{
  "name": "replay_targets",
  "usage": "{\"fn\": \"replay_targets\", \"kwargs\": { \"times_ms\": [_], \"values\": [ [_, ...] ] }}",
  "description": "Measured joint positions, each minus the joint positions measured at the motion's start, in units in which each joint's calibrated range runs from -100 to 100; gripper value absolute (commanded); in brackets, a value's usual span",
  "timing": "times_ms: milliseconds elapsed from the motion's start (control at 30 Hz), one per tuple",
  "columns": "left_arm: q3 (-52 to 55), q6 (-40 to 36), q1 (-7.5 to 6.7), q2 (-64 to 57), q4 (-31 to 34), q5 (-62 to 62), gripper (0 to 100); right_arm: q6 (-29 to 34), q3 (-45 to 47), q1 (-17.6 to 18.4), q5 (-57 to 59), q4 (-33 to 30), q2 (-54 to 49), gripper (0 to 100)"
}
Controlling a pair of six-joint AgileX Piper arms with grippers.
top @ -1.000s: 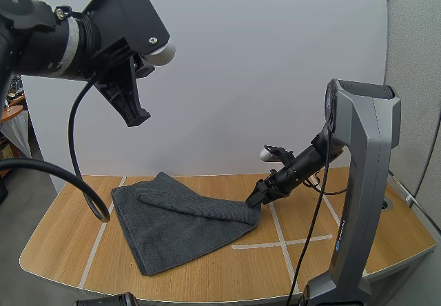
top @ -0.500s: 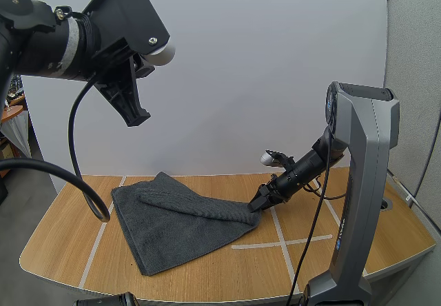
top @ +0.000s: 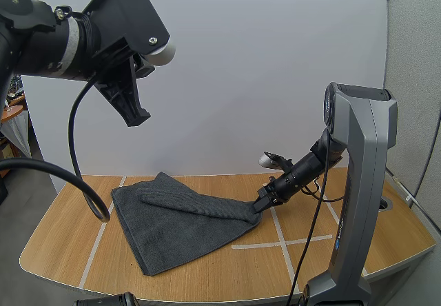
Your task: Fold the towel
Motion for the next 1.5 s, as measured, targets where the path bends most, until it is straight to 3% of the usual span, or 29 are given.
{"fn": "replay_targets", "kwargs": {
  "times_ms": [633, 1167, 1500],
  "values": [
    [0.00, 0.00, 0.00, 0.00, 0.00, 0.00, 0, 0.00, 3.13, 0.39, 0.35, 0.35, -16.97, 0],
    [0.00, 0.00, 0.00, 0.00, 0.00, 0.00, 0, -1.42, 3.37, 0.39, 0.35, -0.02, -16.71, 0],
    [0.00, 0.00, 0.00, 0.00, 0.00, 0.00, 0, -2.24, 3.37, 2.26, 0.35, -0.44, -16.71, 0]
  ]
}}
